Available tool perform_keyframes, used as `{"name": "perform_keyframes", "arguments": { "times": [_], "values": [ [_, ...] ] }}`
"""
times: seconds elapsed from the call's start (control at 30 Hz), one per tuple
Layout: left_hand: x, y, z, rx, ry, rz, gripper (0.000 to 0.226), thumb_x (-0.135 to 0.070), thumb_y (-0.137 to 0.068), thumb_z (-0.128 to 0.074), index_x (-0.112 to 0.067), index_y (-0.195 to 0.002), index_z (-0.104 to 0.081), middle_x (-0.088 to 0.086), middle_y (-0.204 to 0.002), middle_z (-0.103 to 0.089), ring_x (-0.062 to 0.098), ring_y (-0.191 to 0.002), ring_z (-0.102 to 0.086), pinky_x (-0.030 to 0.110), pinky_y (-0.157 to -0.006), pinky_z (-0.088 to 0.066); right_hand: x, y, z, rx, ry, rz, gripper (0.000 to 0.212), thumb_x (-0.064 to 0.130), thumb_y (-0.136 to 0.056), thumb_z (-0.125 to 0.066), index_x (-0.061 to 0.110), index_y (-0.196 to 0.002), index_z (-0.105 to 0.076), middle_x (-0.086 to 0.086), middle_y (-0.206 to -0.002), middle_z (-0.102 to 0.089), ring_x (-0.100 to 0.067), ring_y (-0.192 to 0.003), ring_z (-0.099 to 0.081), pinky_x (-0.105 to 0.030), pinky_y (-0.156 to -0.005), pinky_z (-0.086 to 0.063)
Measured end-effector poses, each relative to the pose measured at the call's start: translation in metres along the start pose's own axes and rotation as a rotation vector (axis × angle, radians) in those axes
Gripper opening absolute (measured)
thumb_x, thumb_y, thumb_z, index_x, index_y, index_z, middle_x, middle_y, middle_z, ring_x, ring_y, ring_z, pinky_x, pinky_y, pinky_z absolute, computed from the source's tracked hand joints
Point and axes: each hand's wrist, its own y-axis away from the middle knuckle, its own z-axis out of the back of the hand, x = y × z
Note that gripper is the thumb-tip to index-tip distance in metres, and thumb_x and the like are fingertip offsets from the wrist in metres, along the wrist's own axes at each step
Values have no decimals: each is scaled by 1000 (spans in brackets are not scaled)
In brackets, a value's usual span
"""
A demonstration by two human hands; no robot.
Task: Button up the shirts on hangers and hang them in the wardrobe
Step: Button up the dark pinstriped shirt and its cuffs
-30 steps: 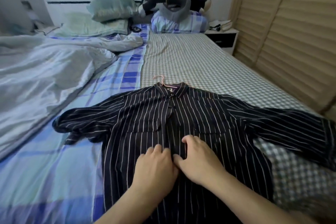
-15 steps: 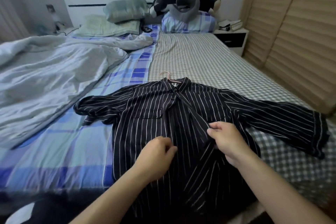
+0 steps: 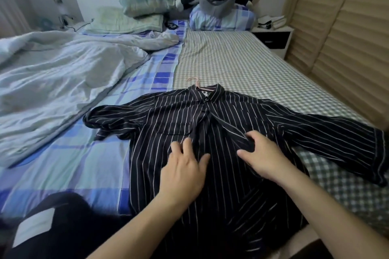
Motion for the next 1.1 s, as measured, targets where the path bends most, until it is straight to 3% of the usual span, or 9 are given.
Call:
{"name": "perform_keyframes", "arguments": {
  "times": [0.1, 0.23, 0.33, 0.4, 0.47, 0.53, 0.63, 0.8, 1.1],
  "values": [
    [10, -18, 10, -1, -131, 71, 49, -62, -97, -47, -20, -123, -42, 0, -123, -43, 24, -106, -58, 35, -68, -40, -13, -5, 7, -65, -144, -15, 17, 32, -103, -54, 18, -106, -63, -2, -96, -71, -23, -85, -67, -38, -78, -53],
    [17, -25, 7, 82, -98, 73, 26, -44, -101, -51, -18, -107, -53, -3, -108, -48, 22, -95, -57, 37, -70, -43, -12, -2, 13, -74, -246, -54, 47, 40, -107, -41, 2, -80, -49, -6, -63, -45, -28, -62, -43, -36, -63, -37],
    [34, -38, 18, 131, 488, 338, 26, -28, -103, -53, -15, -88, -69, 2, -82, -69, 22, -75, -65, 40, -72, -57, -10, -2, 15, -57, -265, -46, 53, 43, -107, -41, -7, -97, -57, -17, -72, -51, -34, -67, -51, -41, -66, -47],
    [38, -42, 36, 229, 1051, 610, 32, -18, -104, -50, -9, -80, -70, 7, -67, -69, 22, -60, -66, 35, -60, -59, -8, -2, 15, -57, -289, -37, 50, 41, -107, -42, -4, -87, -53, -11, -71, -46, -27, -66, -46, -37, -64, -40],
    [42, -44, 47, 276, 1285, 750, 31, -13, -104, -47, -4, -85, -69, 13, -69, -69, 23, -57, -67, 35, -58, -59, -6, -3, 14, -59, -304, -41, 44, 38, -107, -44, 5, -78, -49, -7, -69, -40, -22, -67, -40, -34, -62, -34],
    [43, -45, 45, 165, 1112, 713, 32, -25, -107, -44, -5, -93, -65, 16, -84, -71, 26, -71, -68, 41, -70, -61, -4, -4, 10, -43, -310, -37, 45, 37, -106, -45, 1, -79, -49, -6, -69, -42, -22, -67, -42, -34, -63, -35],
    [39, -36, 39, -36, 605, 410, 41, -53, -98, -57, -14, -103, -48, 1, -90, -60, 24, -84, -58, 38, -73, -48, -4, -6, 3, -22, -275, -17, 46, 37, -105, -46, -4, -85, -52, -7, -69, -48, -22, -67, -46, -35, -65, -38],
    [41, -16, 33, -98, -148, -78, 34, -10, -84, -61, -20, -97, -31, 4, -95, -40, 26, -51, -36, 36, -48, -29, -9, -3, 9, -72, -202, 36, 18, 29, -103, -53, 19, -96, -67, -2, -86, -72, -23, -80, -68, -37, -75, -55],
    [16, -10, 97, 15, -275, -77, 24, -44, -98, -55, -22, -87, -52, -3, -76, -55, 28, -81, -60, 36, -63, -41, 4, -1, 19, -196, -166, 79, 20, 30, -103, -51, 25, -90, -66, 0, -79, -71, -20, -78, -66, -34, -70, -50]
  ]
}}
